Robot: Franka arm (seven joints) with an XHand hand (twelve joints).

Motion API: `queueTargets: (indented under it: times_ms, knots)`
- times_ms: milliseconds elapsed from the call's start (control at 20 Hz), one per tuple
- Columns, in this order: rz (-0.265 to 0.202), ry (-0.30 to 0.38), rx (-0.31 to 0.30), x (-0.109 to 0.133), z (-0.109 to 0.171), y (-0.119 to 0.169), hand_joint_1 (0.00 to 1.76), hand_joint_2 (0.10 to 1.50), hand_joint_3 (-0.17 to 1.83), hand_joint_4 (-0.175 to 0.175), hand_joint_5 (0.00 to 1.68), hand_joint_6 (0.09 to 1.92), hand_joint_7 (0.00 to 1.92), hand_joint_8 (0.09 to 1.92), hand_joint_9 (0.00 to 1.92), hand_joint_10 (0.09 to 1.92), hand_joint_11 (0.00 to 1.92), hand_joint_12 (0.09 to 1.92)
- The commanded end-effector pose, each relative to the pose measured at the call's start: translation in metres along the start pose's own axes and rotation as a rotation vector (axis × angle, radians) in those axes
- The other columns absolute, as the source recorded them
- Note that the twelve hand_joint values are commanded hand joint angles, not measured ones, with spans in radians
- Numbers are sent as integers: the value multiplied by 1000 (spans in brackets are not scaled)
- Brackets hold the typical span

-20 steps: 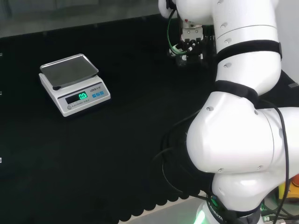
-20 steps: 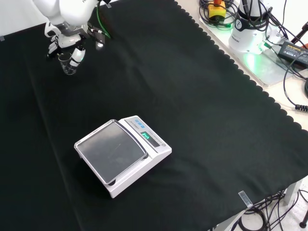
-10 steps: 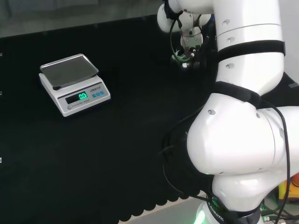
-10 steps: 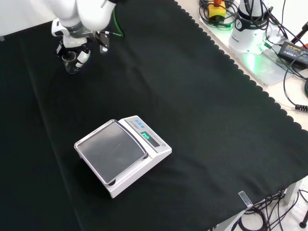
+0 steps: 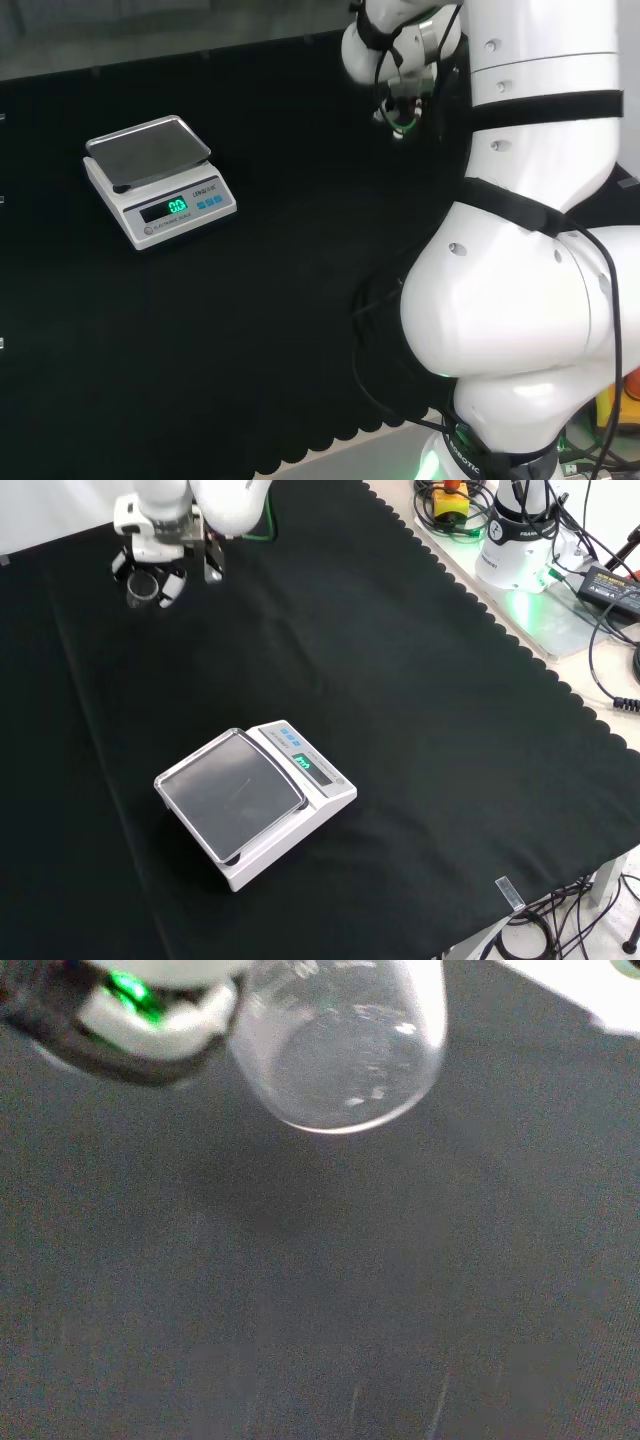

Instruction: Pick up the beaker.

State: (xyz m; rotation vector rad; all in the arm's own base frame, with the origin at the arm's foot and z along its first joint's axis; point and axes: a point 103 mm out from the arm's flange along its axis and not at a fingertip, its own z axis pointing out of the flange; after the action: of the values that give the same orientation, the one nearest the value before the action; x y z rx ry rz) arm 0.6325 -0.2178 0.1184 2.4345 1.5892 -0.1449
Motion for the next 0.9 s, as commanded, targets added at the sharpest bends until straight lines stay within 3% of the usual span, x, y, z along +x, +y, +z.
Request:
queueTargets:
  times_ms: [50,250,400,650,900]
  knots:
    - [-41,261,65,-55,-158,-6,1203,539,844,-170,1338,651,1729,537,1919,411,1600,777]
    - [-63,416,119,-67,-229,-23,1206,527,866,-175,1339,662,1746,525,1920,447,1600,771]
    - [-75,520,149,-61,-261,-50,1206,524,871,-175,1339,665,1751,522,1920,457,1596,769]
    - [-111,600,183,-29,-299,-107,1206,518,884,-175,1337,676,1757,516,1919,467,1575,777]
    - [-142,649,163,9,-328,-153,1205,513,897,-175,1333,688,1763,509,1915,476,1557,795]
